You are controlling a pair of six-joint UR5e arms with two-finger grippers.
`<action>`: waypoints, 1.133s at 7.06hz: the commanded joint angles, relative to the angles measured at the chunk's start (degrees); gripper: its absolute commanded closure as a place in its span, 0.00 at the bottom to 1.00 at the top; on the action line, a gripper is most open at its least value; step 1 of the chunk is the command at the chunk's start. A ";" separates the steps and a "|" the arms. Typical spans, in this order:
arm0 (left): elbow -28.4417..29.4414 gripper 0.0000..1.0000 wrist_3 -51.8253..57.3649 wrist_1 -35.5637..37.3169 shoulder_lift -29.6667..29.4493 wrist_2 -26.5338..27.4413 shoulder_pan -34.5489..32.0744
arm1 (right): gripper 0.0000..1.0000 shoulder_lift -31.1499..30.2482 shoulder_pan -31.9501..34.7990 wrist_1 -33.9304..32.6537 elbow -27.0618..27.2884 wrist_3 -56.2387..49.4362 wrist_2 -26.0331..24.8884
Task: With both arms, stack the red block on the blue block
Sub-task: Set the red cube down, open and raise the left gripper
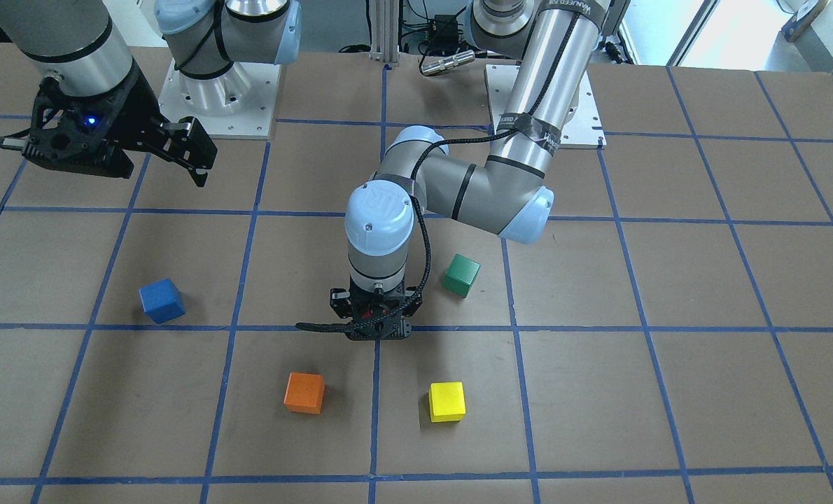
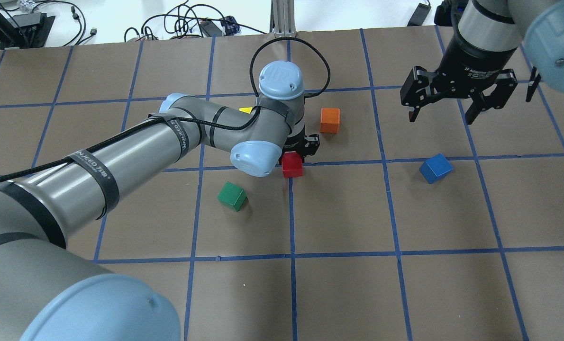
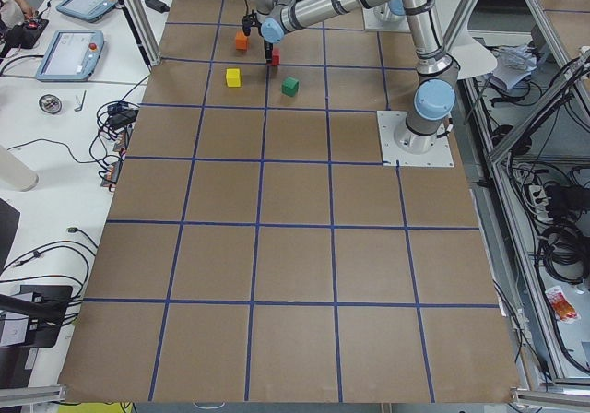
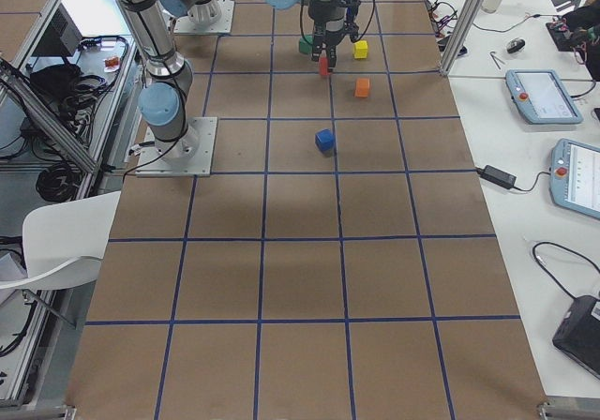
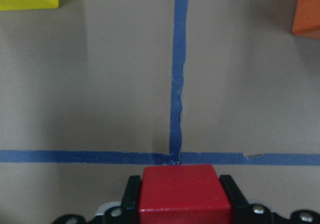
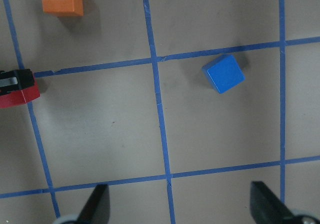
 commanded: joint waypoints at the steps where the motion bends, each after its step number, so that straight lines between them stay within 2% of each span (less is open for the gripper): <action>1: 1.22 0.00 0.92 0.78 2.29 -0.90 2.39 | 0.00 0.17 0.09 -0.24 0.04 0.75 -1.95; 2: 3.33 0.00 2.31 -2.80 5.62 -0.91 5.89 | 0.00 0.35 0.09 -0.16 0.13 0.50 -1.96; 4: 10.35 0.00 16.48 -21.89 14.75 0.49 9.68 | 0.00 1.75 0.09 -0.24 0.04 0.14 -0.91; 5: 10.73 0.00 23.26 -25.73 19.58 1.20 14.75 | 0.00 3.32 0.44 -2.16 -0.22 0.49 -0.81; 6: 10.64 0.00 30.29 -33.43 23.89 1.20 19.67 | 0.00 6.99 1.14 -9.49 -0.40 0.85 -0.64; 7: 10.47 0.00 32.80 -38.38 27.94 1.47 22.42 | 0.00 9.38 3.40 -12.61 -0.84 1.46 0.32; 8: 8.99 0.00 32.83 -38.51 31.46 1.03 22.54 | 0.00 11.23 5.69 -14.46 -0.84 2.33 0.42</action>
